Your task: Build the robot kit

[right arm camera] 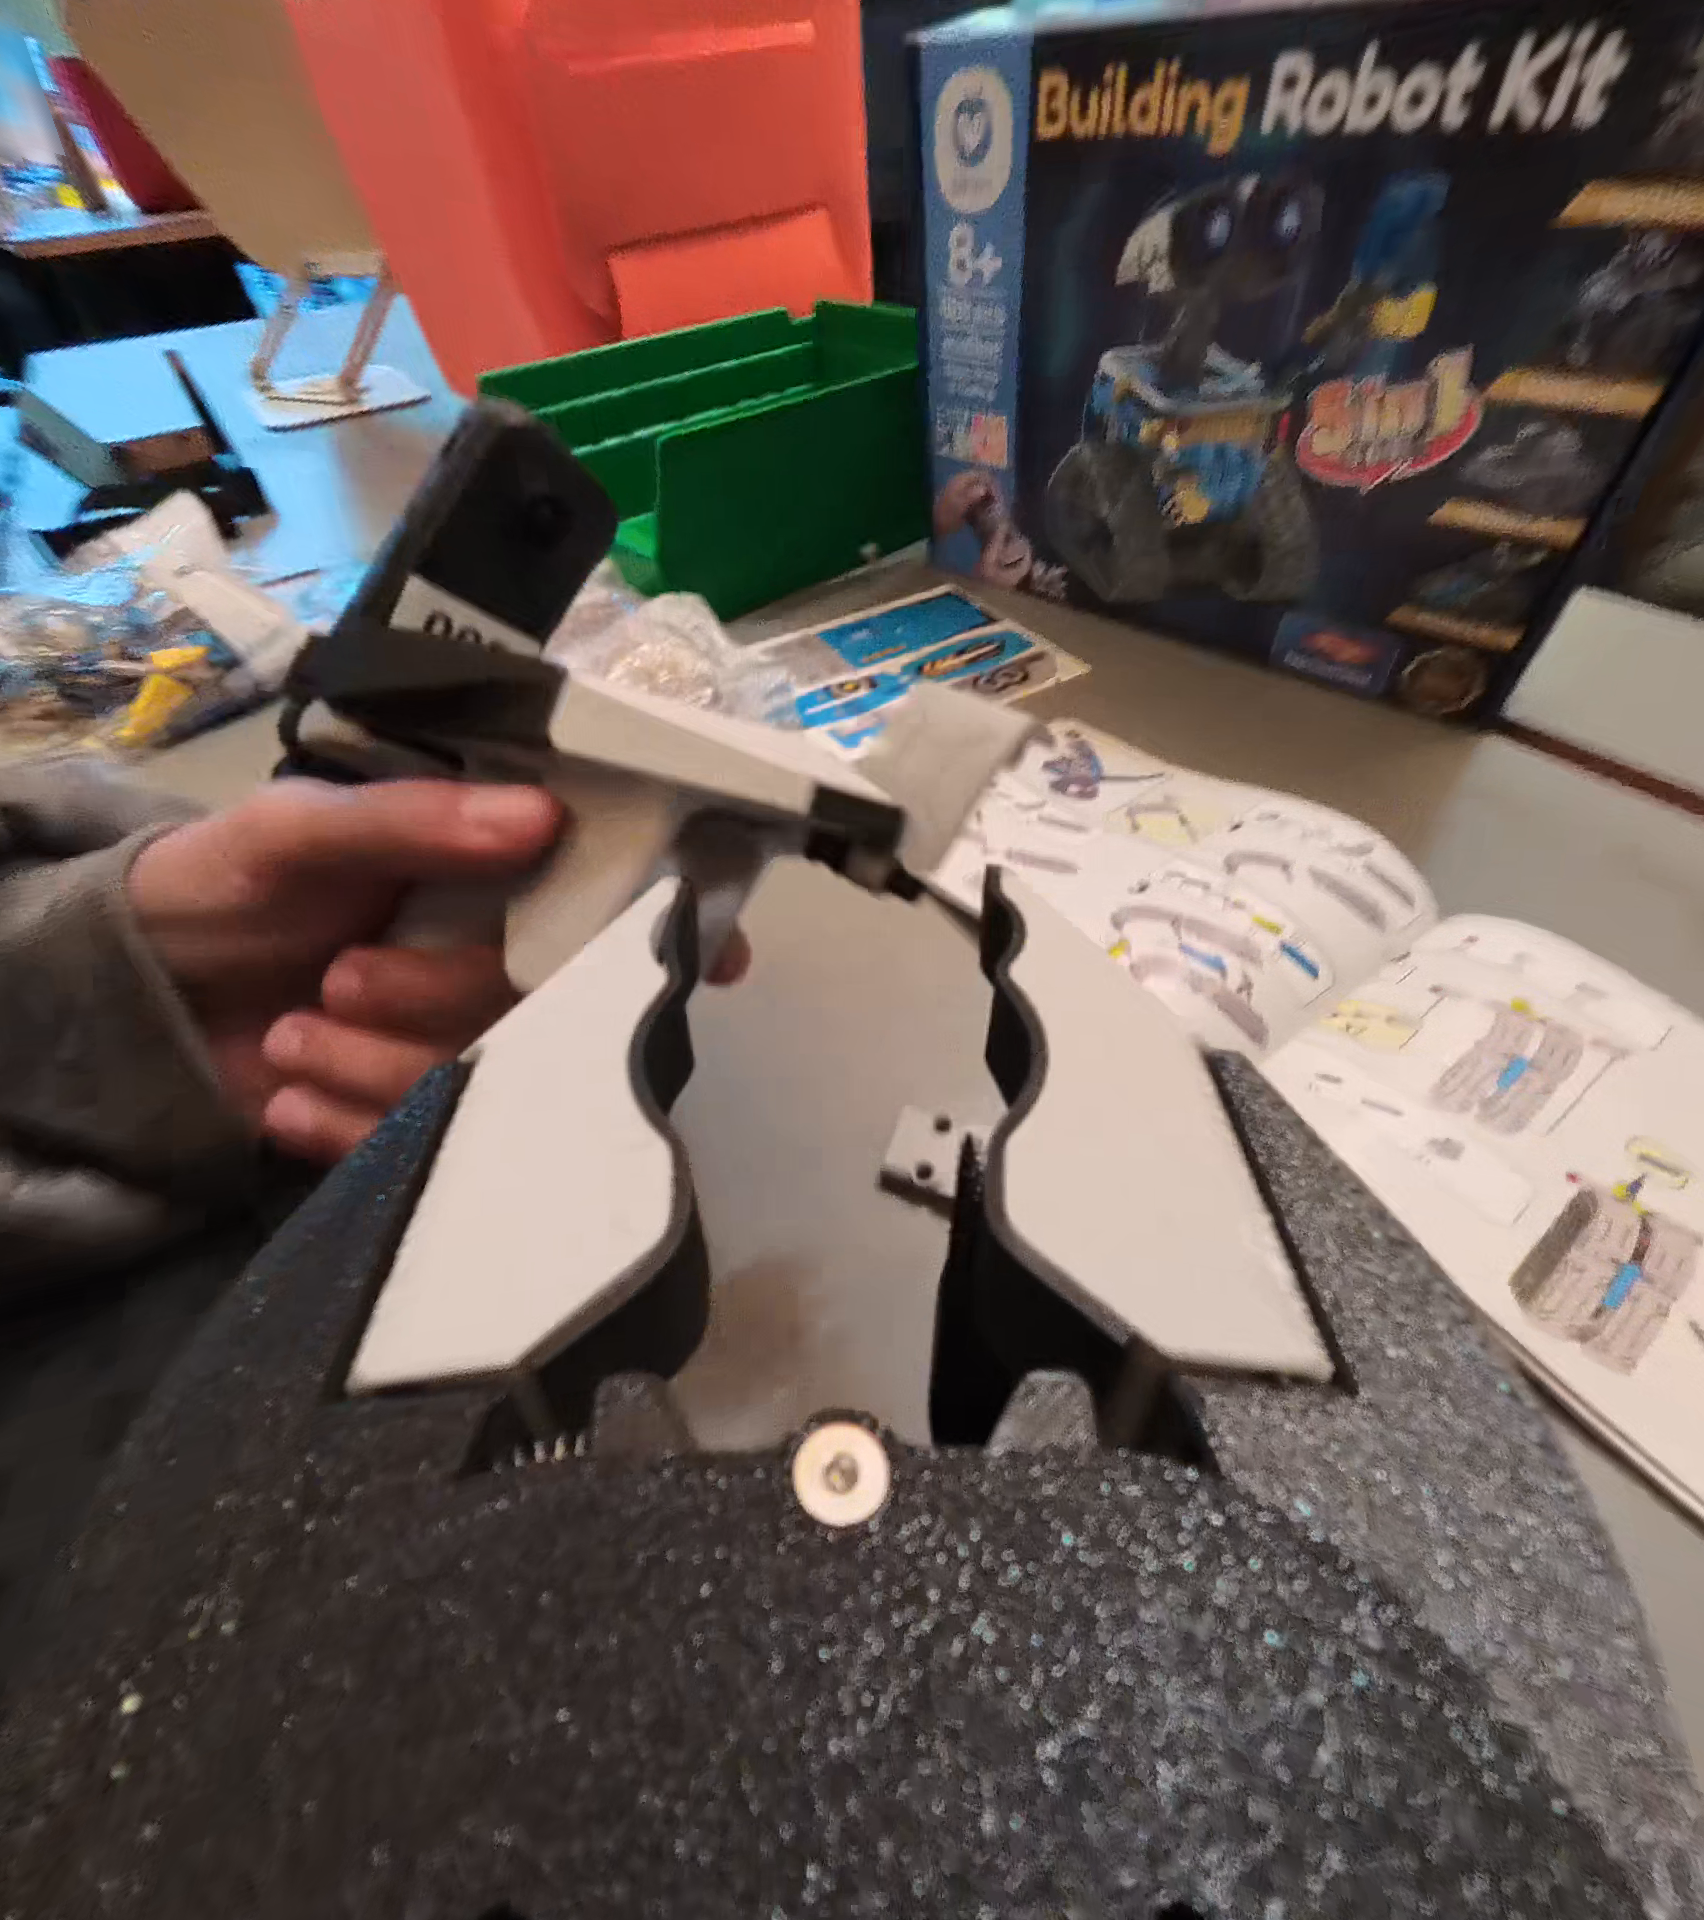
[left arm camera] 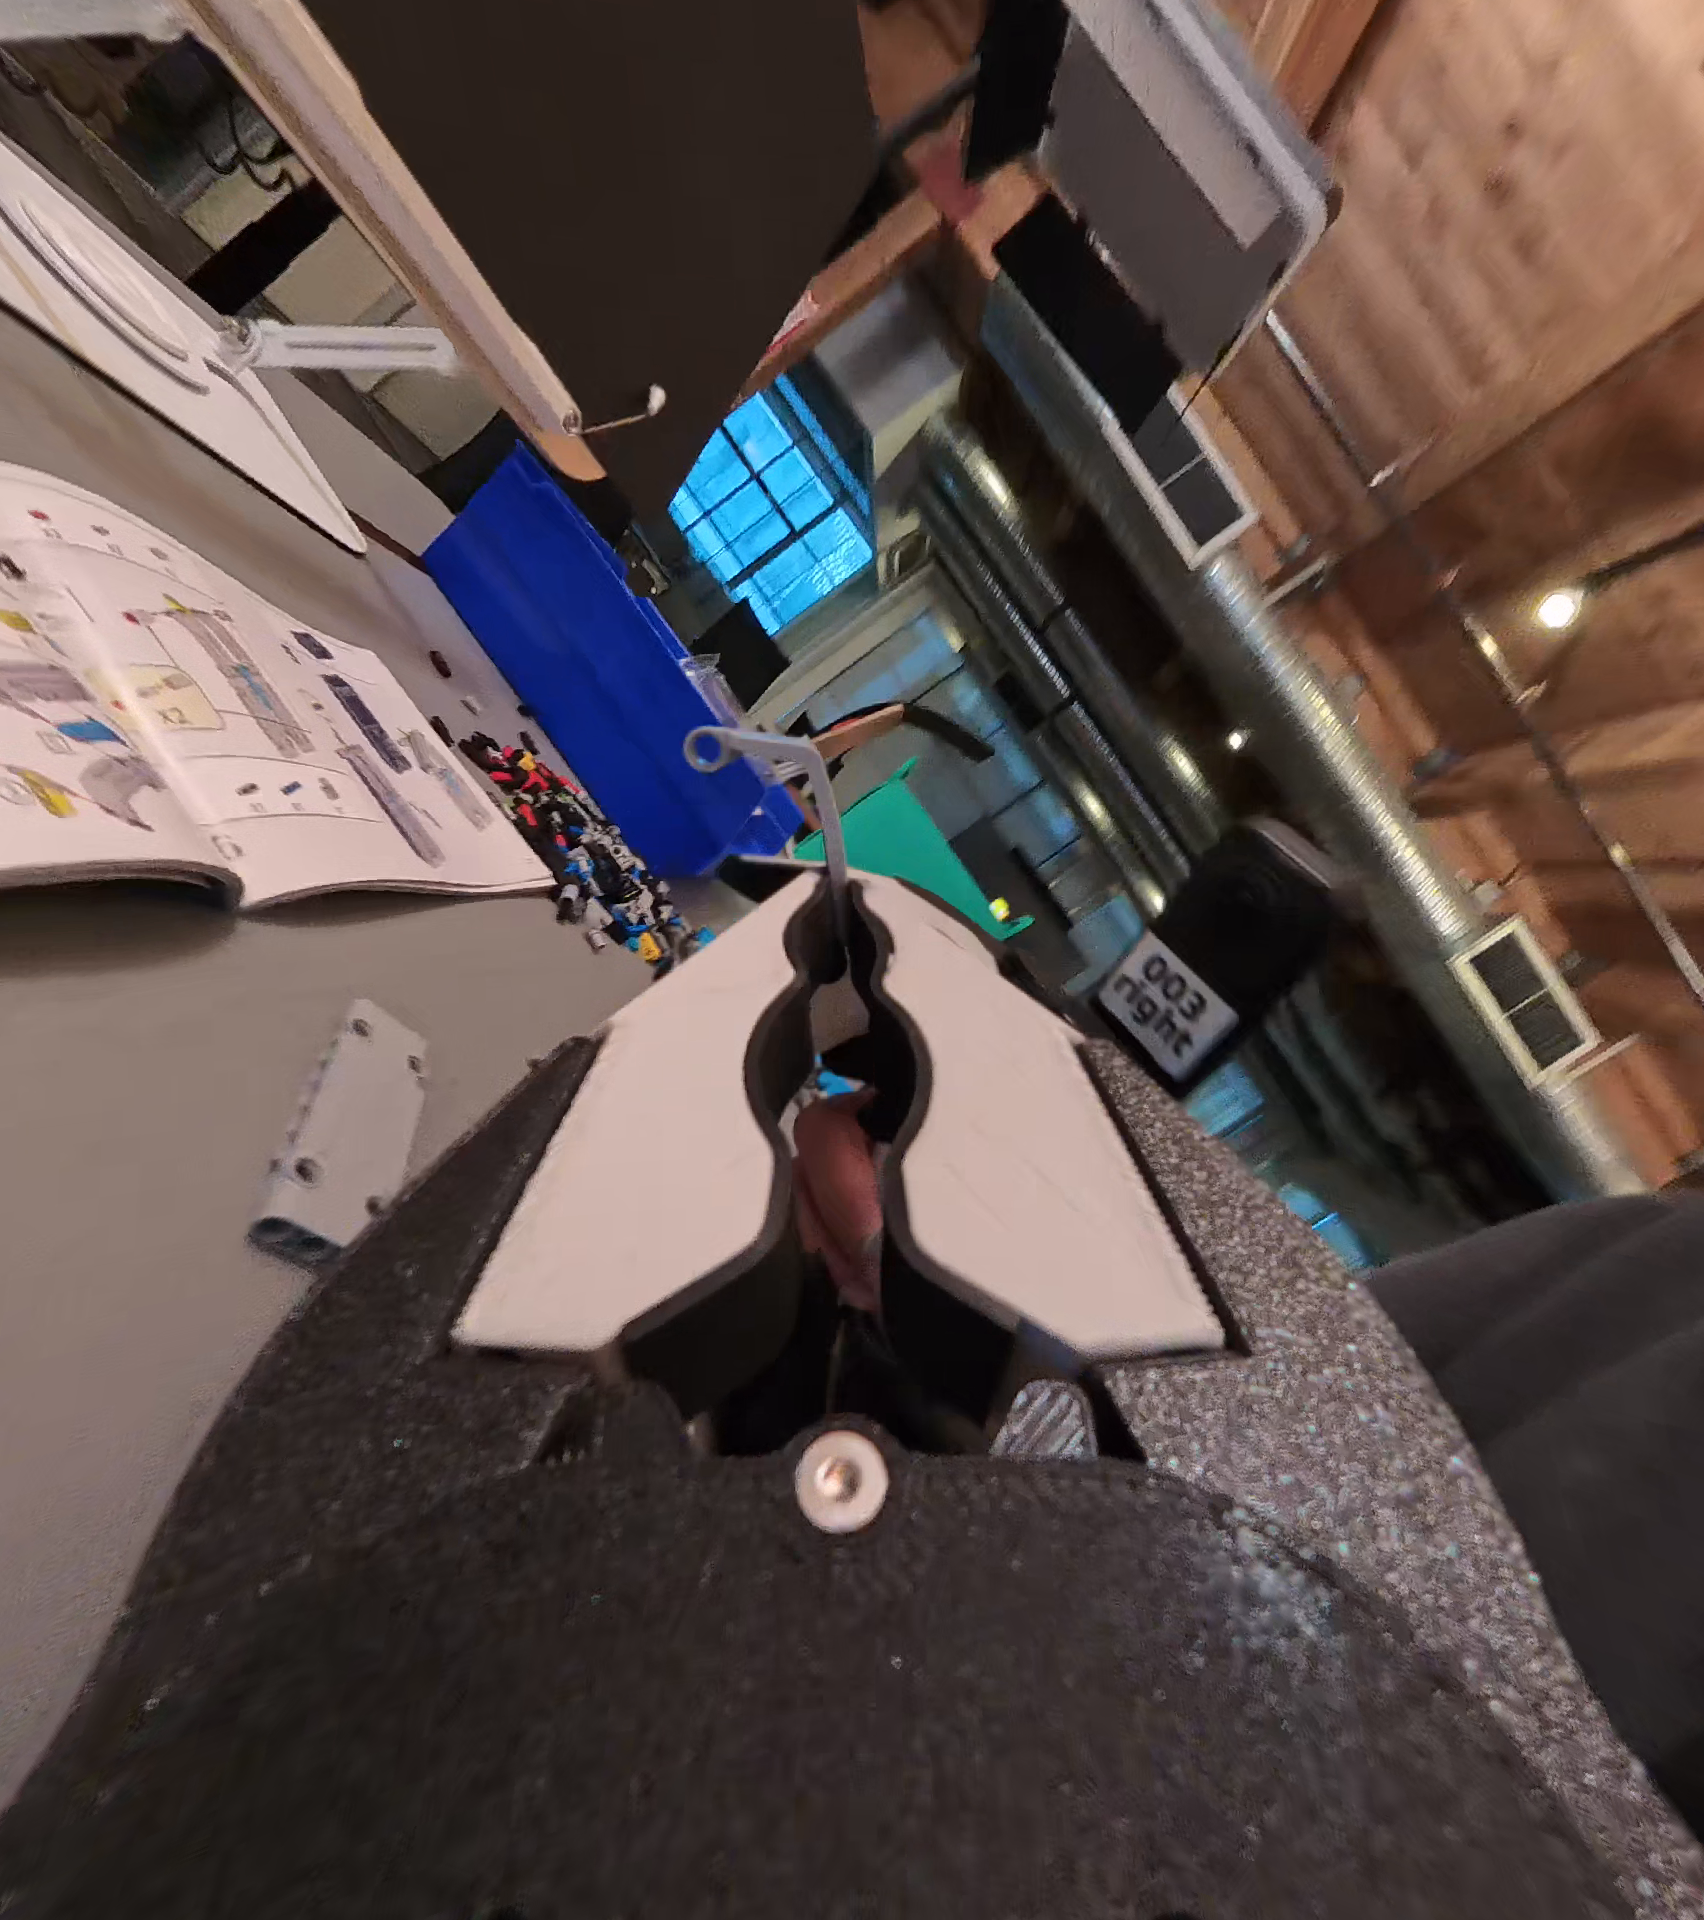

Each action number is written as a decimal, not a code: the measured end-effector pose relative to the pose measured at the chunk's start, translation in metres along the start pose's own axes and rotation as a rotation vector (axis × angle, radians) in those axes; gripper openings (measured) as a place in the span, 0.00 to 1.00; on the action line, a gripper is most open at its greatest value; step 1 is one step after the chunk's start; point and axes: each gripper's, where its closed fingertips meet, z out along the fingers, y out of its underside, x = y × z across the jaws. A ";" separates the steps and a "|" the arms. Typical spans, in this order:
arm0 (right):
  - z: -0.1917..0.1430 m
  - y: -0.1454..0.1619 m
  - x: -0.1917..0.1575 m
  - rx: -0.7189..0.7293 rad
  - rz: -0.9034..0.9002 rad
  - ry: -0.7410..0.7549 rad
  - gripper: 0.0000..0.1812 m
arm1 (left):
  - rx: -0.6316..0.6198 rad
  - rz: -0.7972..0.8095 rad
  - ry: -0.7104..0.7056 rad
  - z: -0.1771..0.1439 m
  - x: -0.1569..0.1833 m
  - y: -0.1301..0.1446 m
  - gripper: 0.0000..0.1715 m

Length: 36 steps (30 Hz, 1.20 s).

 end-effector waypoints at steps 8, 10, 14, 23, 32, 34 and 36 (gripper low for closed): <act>-0.002 -0.009 0.009 -0.002 -0.218 0.275 0.23 | 0.036 -0.081 0.029 0.002 0.001 0.003 0.00; -0.002 -0.006 0.010 -0.017 -0.206 0.246 0.21 | 0.023 -0.082 0.019 0.002 -0.001 0.005 0.00; -0.004 -0.002 0.008 -0.038 -0.198 0.215 0.16 | 0.002 -0.051 0.002 0.003 -0.001 0.008 0.00; -0.007 0.002 0.011 -0.070 -0.242 0.204 0.13 | -0.024 -0.079 0.006 0.003 -0.003 0.012 0.02; -0.006 0.006 0.008 -0.038 -0.073 0.084 0.17 | 0.010 -0.039 -0.055 -0.009 -0.009 -0.001 0.00; -0.009 0.001 0.010 -0.022 -0.022 0.045 0.22 | -0.047 0.022 -0.218 -0.024 -0.029 -0.001 0.00; -0.011 -0.001 0.012 -0.045 -0.005 0.005 0.20 | -0.209 0.135 -0.460 -0.046 -0.062 0.015 0.00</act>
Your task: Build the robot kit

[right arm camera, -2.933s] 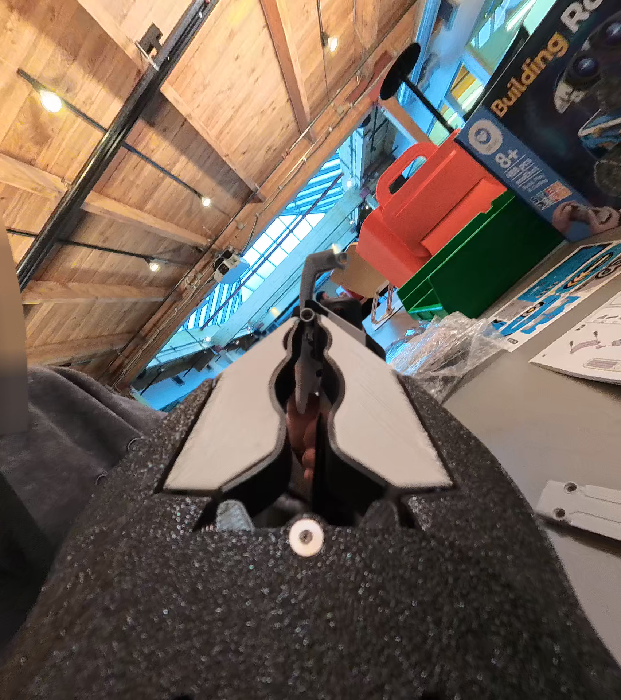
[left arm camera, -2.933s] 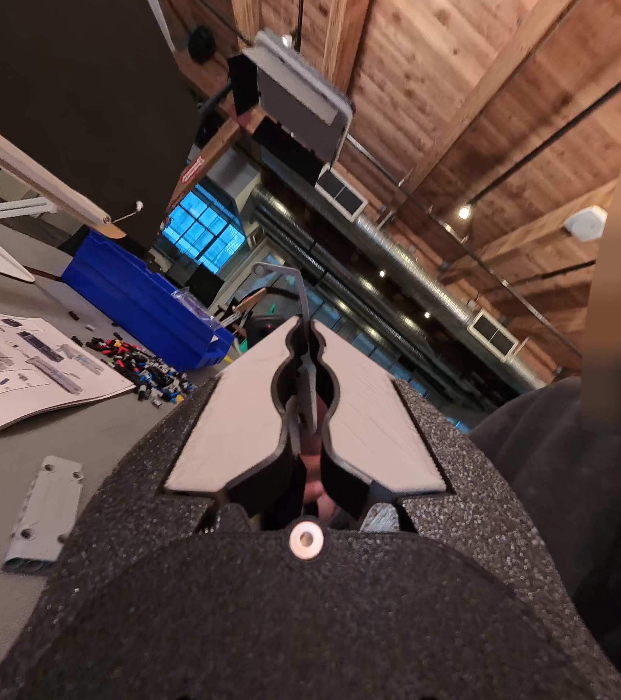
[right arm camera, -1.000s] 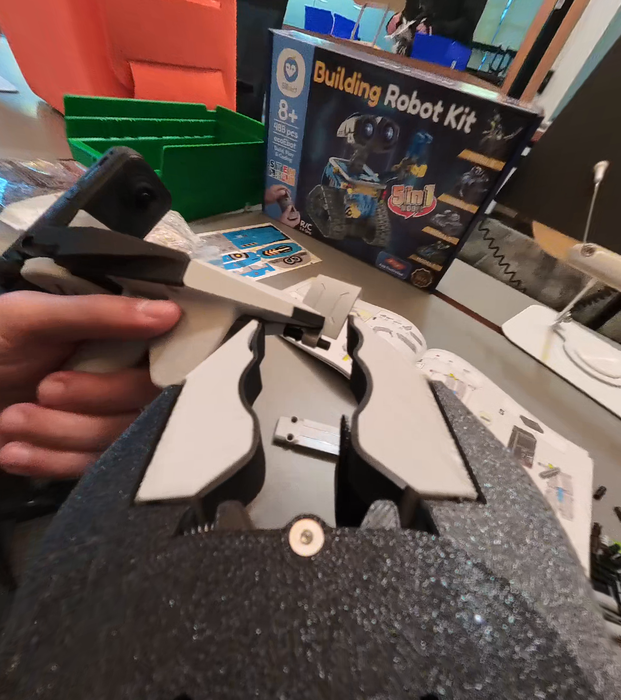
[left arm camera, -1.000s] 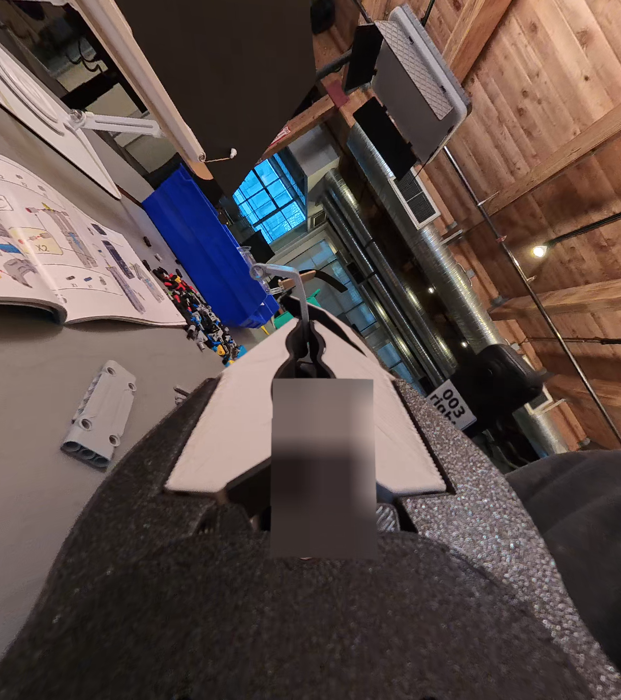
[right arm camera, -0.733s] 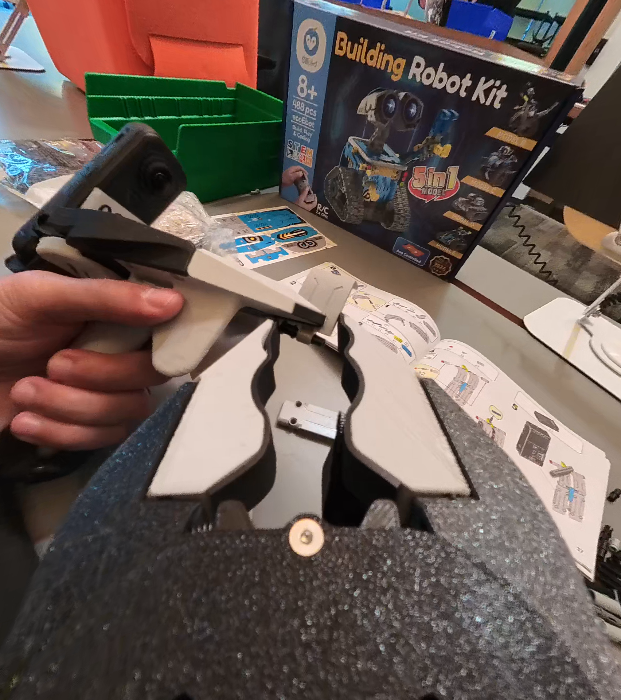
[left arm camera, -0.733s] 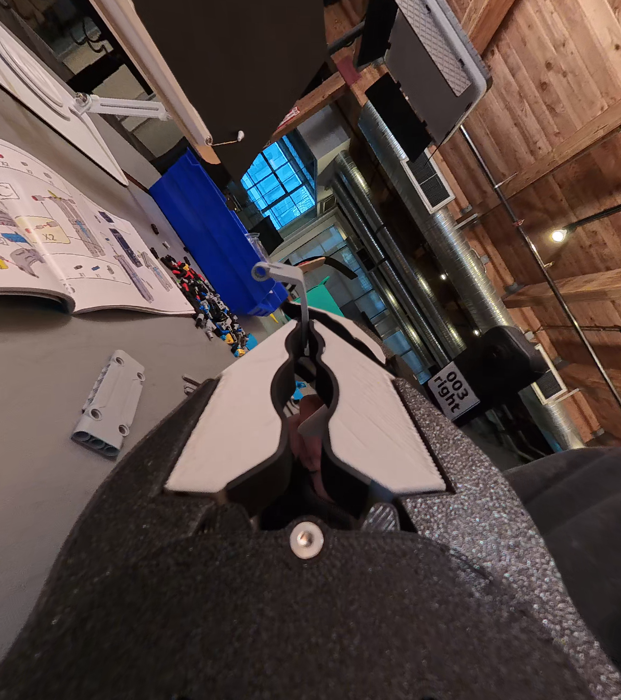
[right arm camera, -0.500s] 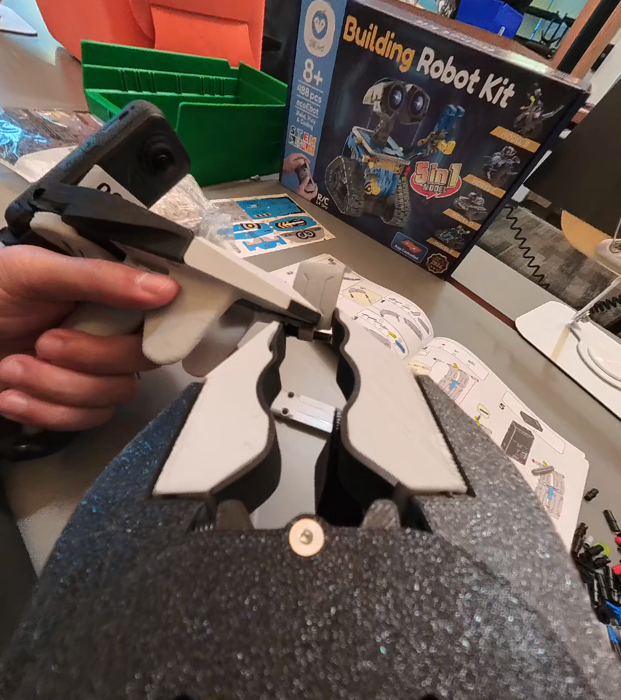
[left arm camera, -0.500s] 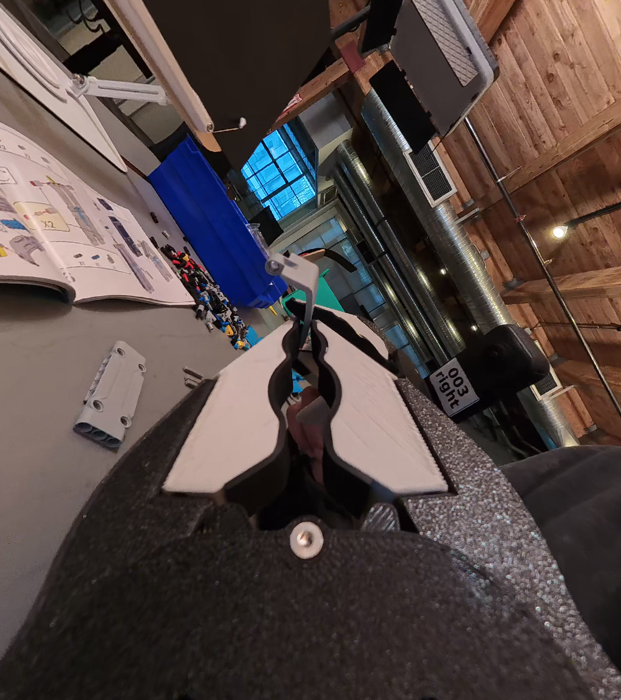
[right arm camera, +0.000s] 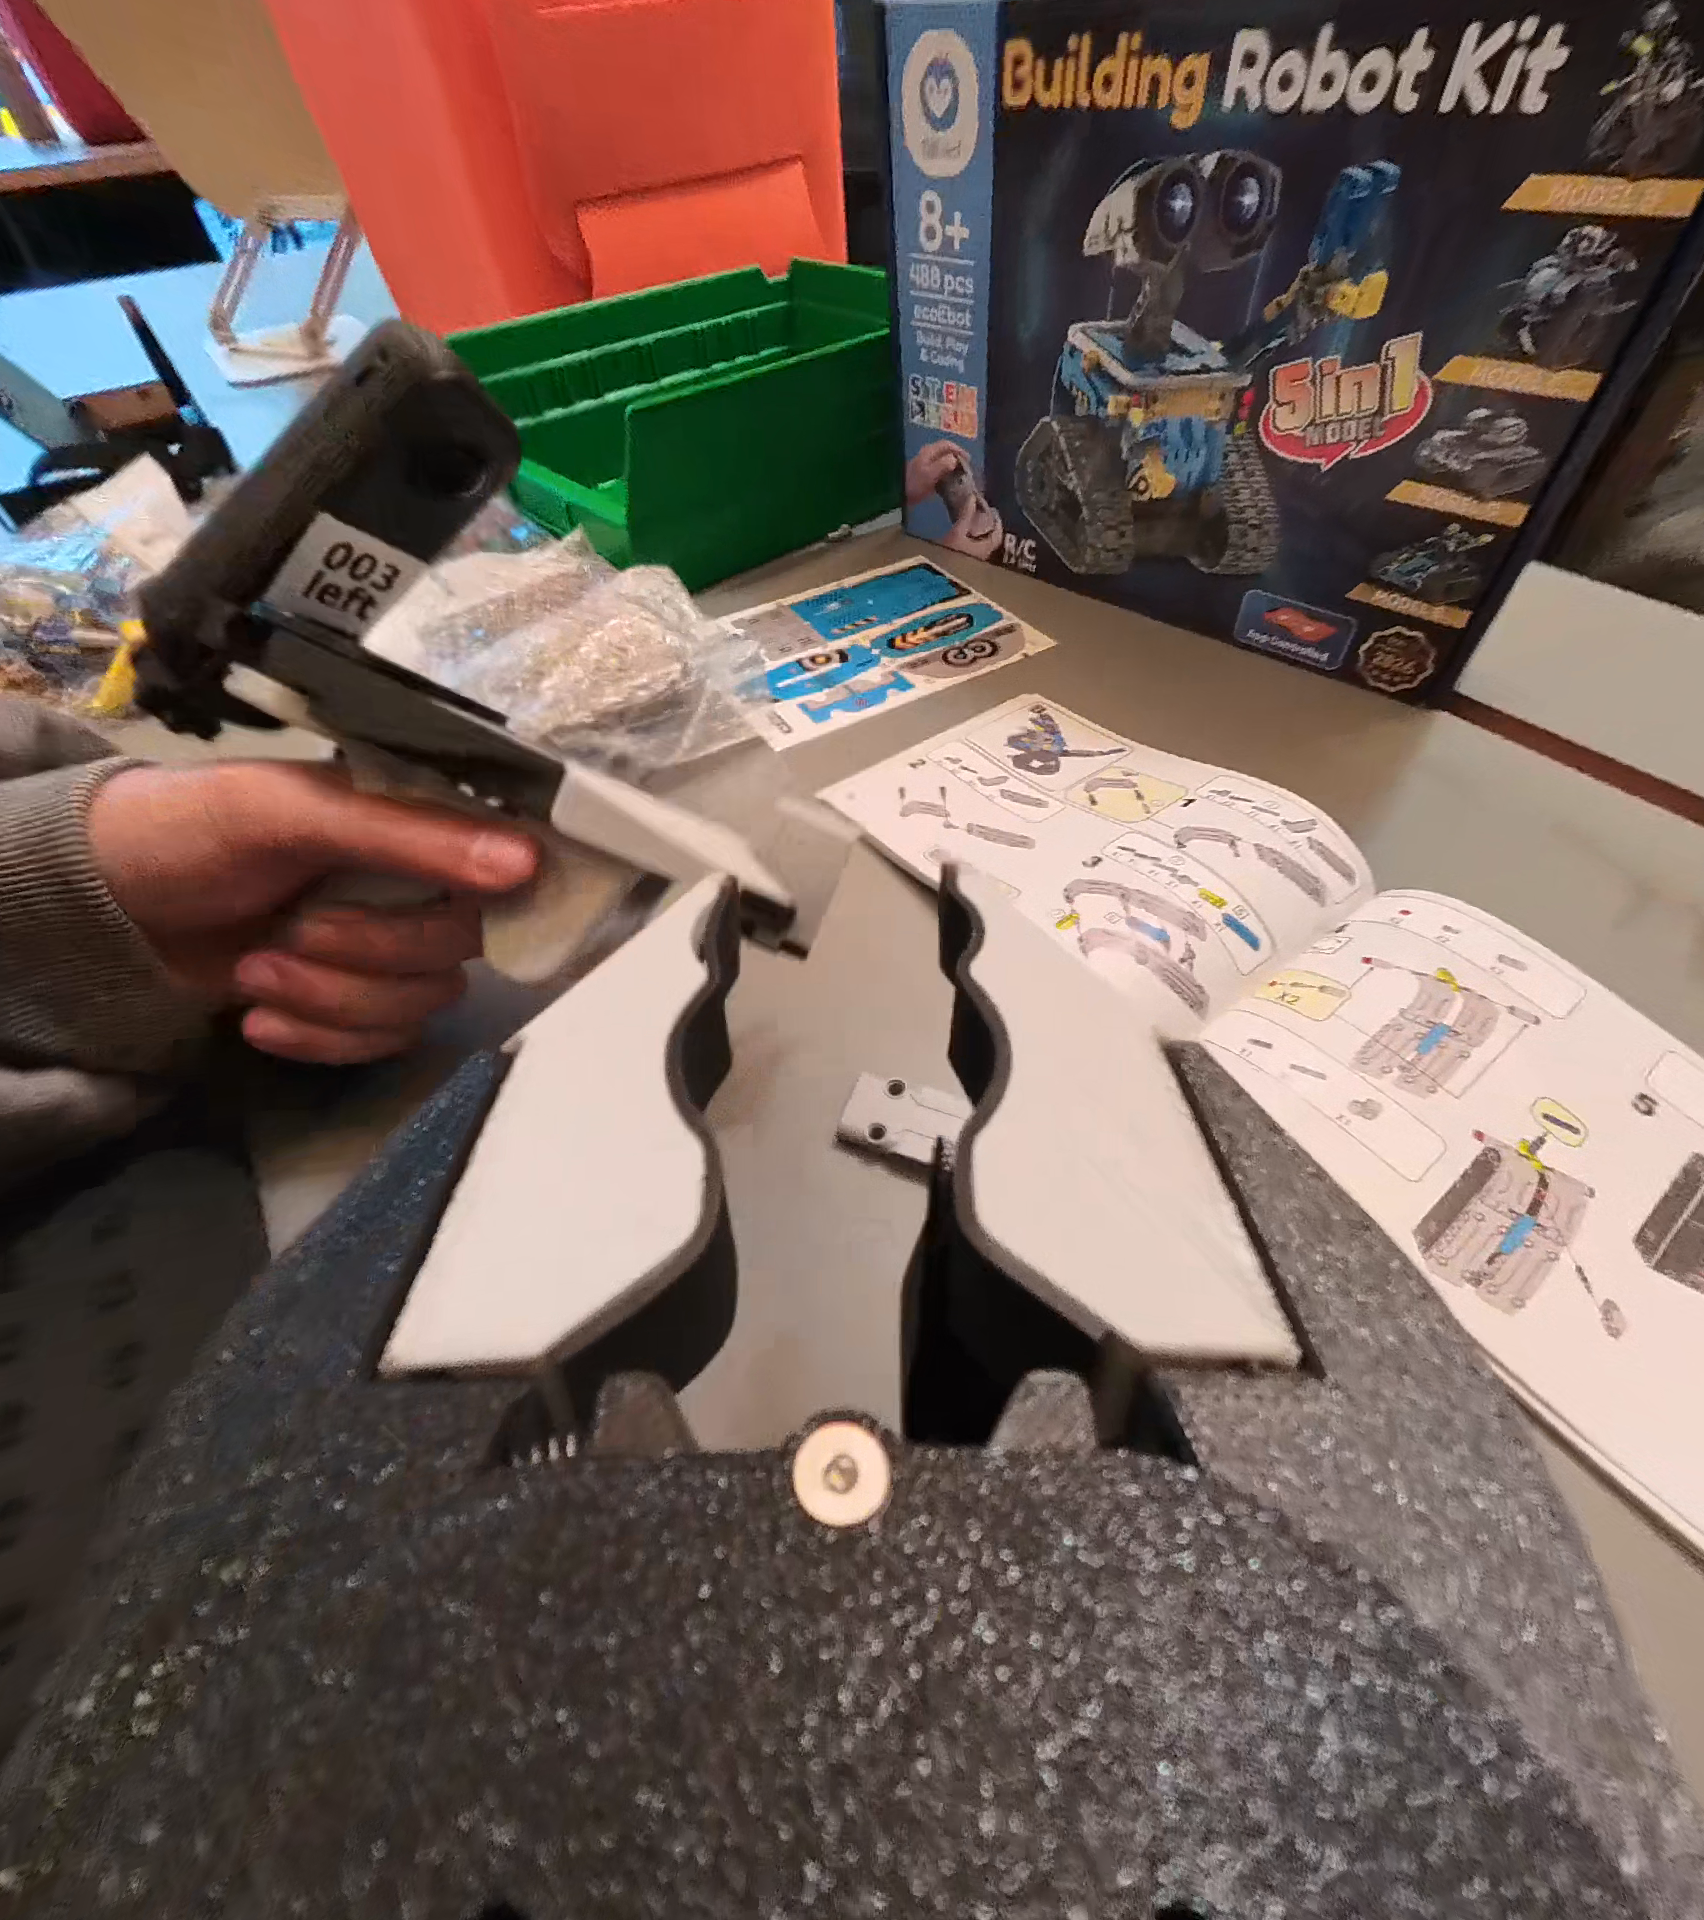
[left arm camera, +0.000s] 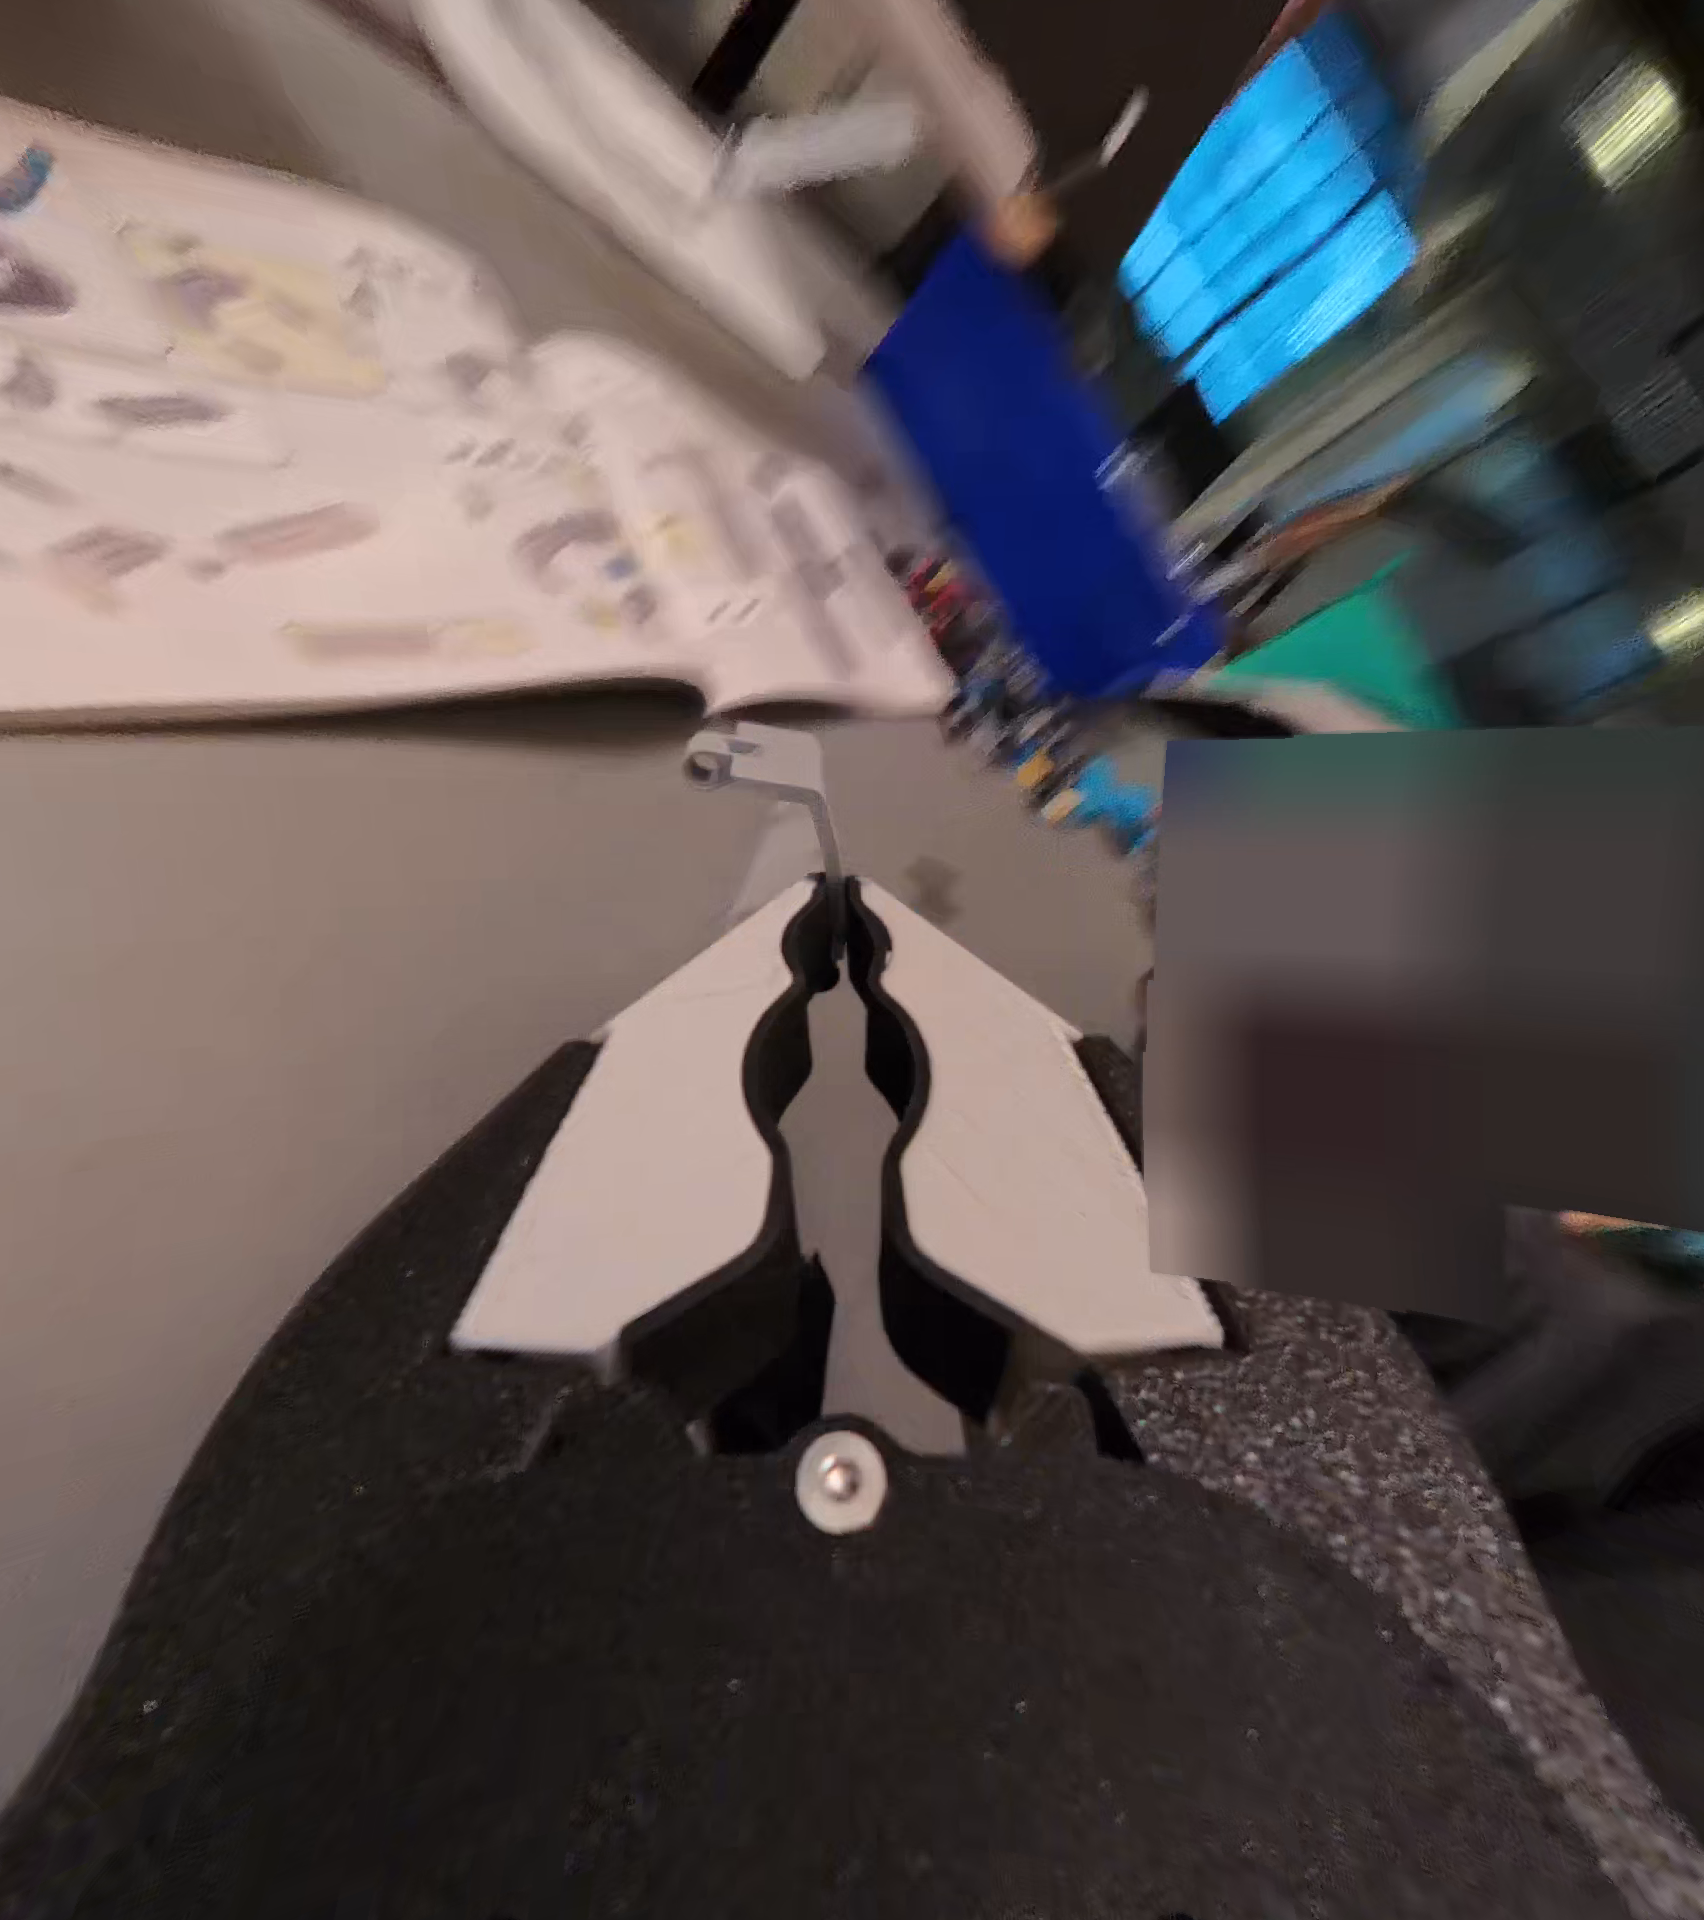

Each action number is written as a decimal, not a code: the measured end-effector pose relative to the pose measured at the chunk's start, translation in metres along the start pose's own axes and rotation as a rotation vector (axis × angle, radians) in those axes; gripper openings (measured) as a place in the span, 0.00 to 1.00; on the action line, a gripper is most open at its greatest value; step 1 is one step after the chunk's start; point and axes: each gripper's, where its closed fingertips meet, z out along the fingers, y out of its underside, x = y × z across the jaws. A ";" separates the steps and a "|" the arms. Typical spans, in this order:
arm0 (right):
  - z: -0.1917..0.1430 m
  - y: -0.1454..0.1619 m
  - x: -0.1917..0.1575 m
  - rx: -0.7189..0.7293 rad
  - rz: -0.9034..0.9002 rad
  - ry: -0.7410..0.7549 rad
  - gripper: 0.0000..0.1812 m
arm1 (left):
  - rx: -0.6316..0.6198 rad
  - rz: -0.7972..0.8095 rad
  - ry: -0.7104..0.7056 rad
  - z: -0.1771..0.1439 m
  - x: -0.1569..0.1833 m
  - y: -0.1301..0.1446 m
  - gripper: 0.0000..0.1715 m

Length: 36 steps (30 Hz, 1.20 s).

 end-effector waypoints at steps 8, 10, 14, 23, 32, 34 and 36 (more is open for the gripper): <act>0.004 0.027 0.010 -0.066 0.108 -0.028 0.20 | -0.311 0.090 -0.113 -0.004 -0.026 0.047 0.04; -0.001 0.029 0.012 -0.061 0.107 -0.014 0.19 | -0.360 0.153 -0.157 -0.010 -0.032 0.050 0.12; -0.006 0.027 0.016 -0.033 0.163 -0.036 0.18 | -0.512 0.371 -0.354 -0.052 -0.047 0.044 0.29; -0.006 0.031 0.004 -0.029 0.230 -0.140 0.17 | -0.975 1.246 -0.612 -0.124 -0.129 -0.154 0.19; -0.009 0.031 0.012 -0.001 0.338 -0.177 0.16 | -1.891 1.357 -0.768 -0.124 -0.260 -0.195 0.20; -0.009 0.032 0.012 0.001 0.360 -0.192 0.16 | -2.006 1.375 -0.775 -0.129 -0.273 -0.194 0.20; -0.008 0.033 0.010 -0.006 0.378 -0.210 0.16 | -2.070 1.344 -0.787 -0.135 -0.283 -0.194 0.20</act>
